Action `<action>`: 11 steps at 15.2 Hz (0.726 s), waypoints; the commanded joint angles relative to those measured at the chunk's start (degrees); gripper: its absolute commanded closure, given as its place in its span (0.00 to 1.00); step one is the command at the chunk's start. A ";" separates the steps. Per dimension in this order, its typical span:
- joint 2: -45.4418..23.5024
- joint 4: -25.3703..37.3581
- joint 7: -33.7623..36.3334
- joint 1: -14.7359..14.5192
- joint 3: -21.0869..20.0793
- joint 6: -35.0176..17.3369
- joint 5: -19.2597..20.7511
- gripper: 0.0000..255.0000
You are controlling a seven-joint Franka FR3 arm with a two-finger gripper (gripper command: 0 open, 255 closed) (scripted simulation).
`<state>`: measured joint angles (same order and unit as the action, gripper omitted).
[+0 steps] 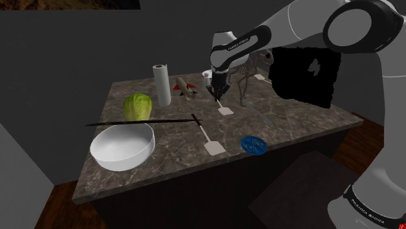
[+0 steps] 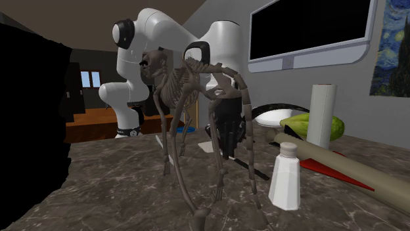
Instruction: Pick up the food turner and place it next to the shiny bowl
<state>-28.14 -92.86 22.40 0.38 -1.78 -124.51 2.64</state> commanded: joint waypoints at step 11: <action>3.17 4.51 -0.32 0.04 -0.10 7.66 -0.25 1.00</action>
<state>-24.93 -89.14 22.11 0.43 -1.87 -117.61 2.40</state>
